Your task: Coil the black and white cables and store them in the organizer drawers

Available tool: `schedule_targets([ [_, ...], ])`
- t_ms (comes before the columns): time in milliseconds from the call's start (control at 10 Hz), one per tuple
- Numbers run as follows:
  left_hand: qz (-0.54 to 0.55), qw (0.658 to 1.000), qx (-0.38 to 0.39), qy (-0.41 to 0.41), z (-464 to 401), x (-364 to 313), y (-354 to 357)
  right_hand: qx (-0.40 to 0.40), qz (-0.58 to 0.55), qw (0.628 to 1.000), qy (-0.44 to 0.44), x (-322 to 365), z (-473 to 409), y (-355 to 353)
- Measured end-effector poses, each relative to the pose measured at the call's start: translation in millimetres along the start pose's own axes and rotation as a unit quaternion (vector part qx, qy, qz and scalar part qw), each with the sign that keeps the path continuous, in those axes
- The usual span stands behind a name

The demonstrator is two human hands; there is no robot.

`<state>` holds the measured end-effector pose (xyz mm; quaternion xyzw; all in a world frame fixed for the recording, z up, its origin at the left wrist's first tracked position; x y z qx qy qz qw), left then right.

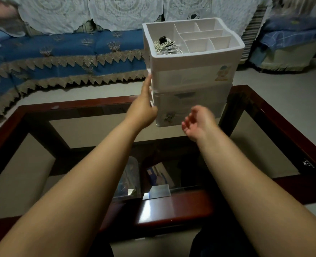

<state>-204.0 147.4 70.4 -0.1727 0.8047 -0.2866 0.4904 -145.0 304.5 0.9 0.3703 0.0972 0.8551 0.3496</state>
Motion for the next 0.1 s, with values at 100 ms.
schedule_targets([
  [100,0.038,0.995,0.051,-0.074,39.7,34.1,23.7,0.172,0.033,0.979,-0.101,34.9,80.8,21.7],
])
Point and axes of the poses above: each hand's wrist, its own z-axis away from the middle knuckle, its own y-axis out of the palm, x = y × z, the point moved 8 cm from there along -z, towards the middle knuckle, and after that the axes turned 13 degrees about y, right-handed, at the moved point
